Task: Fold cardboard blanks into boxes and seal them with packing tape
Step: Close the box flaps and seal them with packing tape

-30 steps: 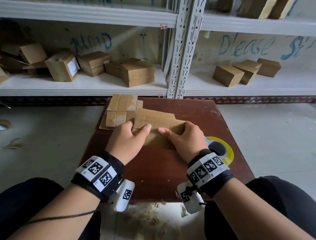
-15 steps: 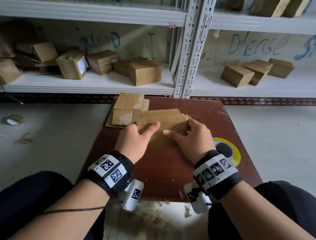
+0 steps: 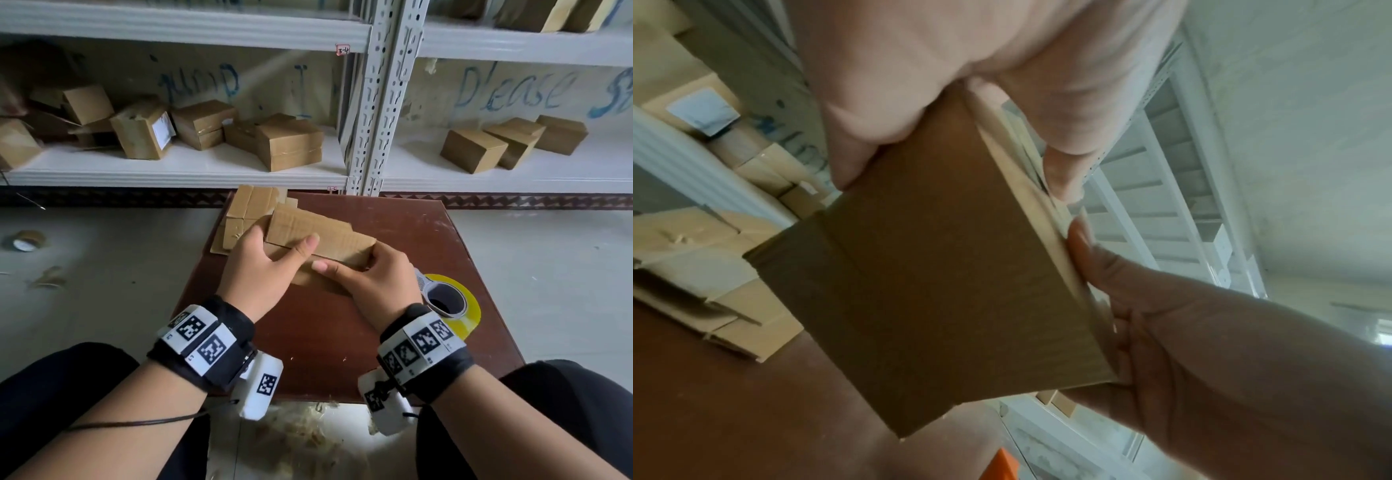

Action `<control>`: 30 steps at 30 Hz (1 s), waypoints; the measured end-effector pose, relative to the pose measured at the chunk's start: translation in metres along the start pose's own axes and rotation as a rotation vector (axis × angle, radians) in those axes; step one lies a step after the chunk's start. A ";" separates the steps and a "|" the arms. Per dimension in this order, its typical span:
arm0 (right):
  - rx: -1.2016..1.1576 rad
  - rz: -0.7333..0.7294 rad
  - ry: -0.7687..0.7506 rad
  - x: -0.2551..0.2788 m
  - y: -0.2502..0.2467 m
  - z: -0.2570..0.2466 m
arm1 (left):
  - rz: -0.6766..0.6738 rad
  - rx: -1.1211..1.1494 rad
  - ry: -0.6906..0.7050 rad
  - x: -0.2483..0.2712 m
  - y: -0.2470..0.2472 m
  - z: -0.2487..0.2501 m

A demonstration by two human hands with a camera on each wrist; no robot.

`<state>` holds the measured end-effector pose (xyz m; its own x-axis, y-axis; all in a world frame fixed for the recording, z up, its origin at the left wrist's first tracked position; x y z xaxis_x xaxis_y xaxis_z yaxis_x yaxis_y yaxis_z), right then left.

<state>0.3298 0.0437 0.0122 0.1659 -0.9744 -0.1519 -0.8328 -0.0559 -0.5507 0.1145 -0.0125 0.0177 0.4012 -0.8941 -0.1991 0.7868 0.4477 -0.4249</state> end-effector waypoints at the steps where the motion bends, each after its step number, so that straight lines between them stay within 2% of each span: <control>1: -0.036 0.008 -0.003 0.000 0.003 0.002 | -0.004 0.016 0.005 -0.001 0.002 -0.001; 6: -0.102 0.022 -0.049 -0.004 0.001 0.001 | -0.001 0.076 -0.044 -0.011 0.002 -0.013; 10: 0.042 0.054 -0.089 -0.005 -0.003 -0.001 | -0.051 0.031 -0.088 -0.014 0.002 -0.013; 13: 0.073 0.077 -0.098 -0.008 -0.004 0.000 | -0.029 0.045 -0.083 -0.014 0.000 -0.013; 18: 0.034 0.065 -0.166 -0.007 -0.009 -0.009 | -0.009 0.187 -0.118 -0.021 -0.001 -0.023; 21: 0.038 0.032 -0.153 -0.004 -0.006 -0.009 | -0.010 0.211 -0.107 -0.026 -0.002 -0.027; 27: 0.078 0.051 -0.095 0.001 -0.009 -0.013 | -0.122 0.121 -0.108 -0.011 0.018 -0.023; 30: 0.113 0.044 -0.086 -0.004 -0.008 -0.012 | -0.105 -0.013 -0.123 -0.004 0.019 -0.024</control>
<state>0.3297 0.0453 0.0270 0.1792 -0.9528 -0.2452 -0.7763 0.0161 -0.6302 0.1169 -0.0012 -0.0106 0.3722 -0.9271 -0.0440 0.8214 0.3511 -0.4495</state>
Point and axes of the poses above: each hand's wrist, its own x-axis away from the middle knuckle, its own y-axis out of the palm, z = x × y, the point moved 9 cm from there along -x, towards the middle knuckle, and after that the axes turned 2 degrees about -z, right-handed, at the moved point
